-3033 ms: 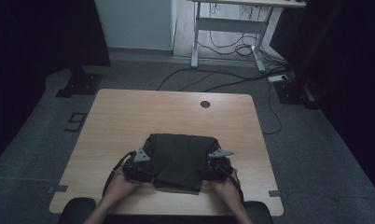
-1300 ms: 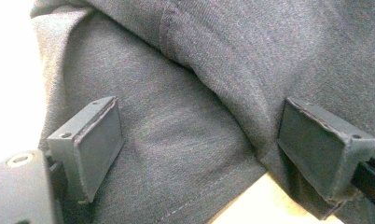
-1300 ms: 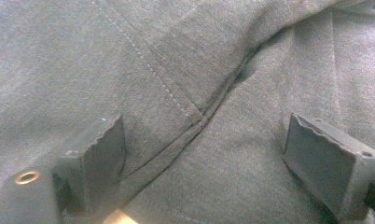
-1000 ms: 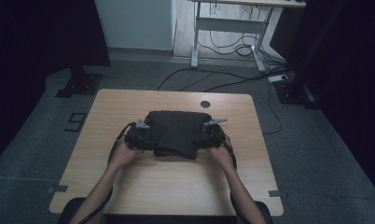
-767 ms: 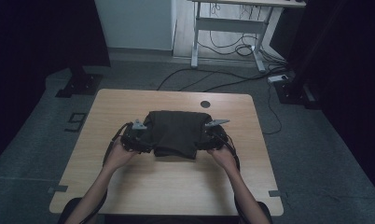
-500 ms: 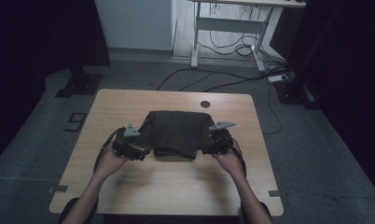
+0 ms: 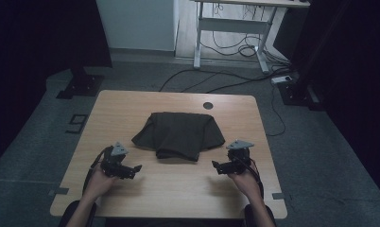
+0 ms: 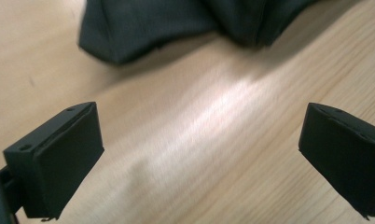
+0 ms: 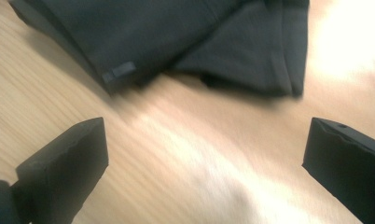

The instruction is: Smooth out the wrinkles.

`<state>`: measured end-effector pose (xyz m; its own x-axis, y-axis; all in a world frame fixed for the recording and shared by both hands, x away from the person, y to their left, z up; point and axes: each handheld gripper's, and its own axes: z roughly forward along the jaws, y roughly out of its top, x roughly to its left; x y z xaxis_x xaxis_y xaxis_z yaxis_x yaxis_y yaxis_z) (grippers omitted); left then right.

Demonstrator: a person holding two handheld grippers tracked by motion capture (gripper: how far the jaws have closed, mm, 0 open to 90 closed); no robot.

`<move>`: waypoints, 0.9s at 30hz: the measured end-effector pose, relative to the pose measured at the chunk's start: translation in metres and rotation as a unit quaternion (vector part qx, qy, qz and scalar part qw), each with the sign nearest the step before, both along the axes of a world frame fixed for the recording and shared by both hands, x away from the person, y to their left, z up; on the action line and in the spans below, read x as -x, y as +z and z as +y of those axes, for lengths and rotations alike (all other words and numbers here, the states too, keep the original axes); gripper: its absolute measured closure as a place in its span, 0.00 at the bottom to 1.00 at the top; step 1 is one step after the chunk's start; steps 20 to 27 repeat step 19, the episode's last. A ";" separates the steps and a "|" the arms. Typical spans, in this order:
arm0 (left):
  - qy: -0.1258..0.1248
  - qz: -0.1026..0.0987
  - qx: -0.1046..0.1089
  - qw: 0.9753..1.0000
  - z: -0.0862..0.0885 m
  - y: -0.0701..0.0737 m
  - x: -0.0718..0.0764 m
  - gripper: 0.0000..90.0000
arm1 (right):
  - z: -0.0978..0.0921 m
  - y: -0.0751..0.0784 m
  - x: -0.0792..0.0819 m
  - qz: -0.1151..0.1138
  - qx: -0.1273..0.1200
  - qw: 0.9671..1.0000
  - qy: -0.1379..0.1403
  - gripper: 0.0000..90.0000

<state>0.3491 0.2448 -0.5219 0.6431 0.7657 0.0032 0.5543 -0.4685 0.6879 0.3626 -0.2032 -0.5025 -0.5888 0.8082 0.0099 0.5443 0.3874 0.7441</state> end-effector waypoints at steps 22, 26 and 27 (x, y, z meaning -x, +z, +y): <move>0.003 0.020 -0.011 1.000 0.000 -0.026 0.002 0.00 | -0.029 -0.054 0.011 0.018 0.013 0.999 -0.047 0.00; 0.003 0.020 -0.011 1.000 0.000 -0.026 0.002 0.00 | -0.029 -0.054 0.011 0.018 0.013 0.999 -0.047 0.00; 0.003 0.020 -0.011 1.000 0.000 -0.026 0.002 0.00 | -0.029 -0.054 0.011 0.018 0.013 0.999 -0.047 0.00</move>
